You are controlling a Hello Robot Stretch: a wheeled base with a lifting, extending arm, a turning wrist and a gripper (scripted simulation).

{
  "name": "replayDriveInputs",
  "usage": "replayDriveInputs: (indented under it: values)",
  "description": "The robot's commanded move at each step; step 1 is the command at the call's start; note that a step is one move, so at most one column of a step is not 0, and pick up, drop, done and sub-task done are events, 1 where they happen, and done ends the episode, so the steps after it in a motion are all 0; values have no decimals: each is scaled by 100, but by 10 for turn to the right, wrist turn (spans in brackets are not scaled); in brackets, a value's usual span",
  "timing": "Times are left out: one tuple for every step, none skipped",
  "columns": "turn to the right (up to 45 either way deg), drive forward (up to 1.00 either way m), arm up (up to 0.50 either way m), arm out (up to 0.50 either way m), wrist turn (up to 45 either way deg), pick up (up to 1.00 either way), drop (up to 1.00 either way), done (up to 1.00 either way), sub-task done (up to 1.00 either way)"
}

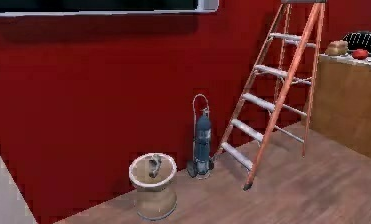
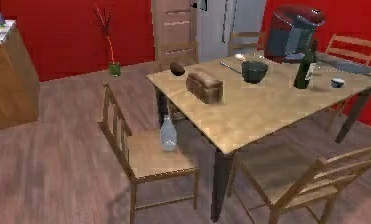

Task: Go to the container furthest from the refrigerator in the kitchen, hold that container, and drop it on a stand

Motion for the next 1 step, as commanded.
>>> replayDriveInputs:
  values:
    - [-450, 0, 0, 0, 0, 0, 0, 0, 0]
